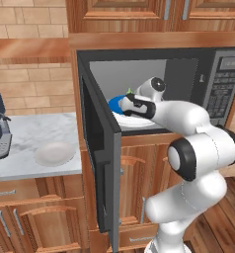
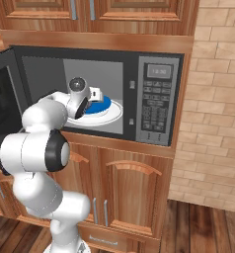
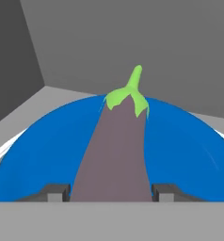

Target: Pick the eggplant from the counter and place it in the microwave. Then turn on the microwave.

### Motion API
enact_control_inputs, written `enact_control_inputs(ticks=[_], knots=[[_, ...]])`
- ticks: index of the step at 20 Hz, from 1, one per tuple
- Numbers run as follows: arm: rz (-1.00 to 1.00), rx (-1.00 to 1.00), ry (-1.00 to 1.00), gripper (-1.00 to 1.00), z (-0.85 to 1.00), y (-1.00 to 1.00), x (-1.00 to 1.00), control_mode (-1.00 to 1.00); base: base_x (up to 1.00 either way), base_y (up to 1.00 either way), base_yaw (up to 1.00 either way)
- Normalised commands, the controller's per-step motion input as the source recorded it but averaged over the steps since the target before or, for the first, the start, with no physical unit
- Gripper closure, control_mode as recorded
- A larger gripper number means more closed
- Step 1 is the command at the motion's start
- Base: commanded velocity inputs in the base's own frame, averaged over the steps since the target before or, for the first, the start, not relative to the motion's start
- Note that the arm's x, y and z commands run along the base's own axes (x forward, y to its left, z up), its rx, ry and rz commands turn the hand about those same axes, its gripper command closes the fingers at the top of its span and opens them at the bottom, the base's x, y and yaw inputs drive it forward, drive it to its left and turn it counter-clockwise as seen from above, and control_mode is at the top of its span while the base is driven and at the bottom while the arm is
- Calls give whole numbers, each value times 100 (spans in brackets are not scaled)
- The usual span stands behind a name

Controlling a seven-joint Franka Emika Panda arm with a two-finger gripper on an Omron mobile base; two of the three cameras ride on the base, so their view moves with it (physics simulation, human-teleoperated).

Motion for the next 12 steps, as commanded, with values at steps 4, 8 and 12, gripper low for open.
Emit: enact_control_inputs(ticks=[4, 8, 12], knots=[[1, -1, 0, 100, -8, 0, 8, -100, 0, 0, 0], [1, -1, 2, 100, -8, 0, 2, -100, 0, 0, 0], [1, -1, 3, 100, -11, 0, 3, -100, 0, 0, 0]])
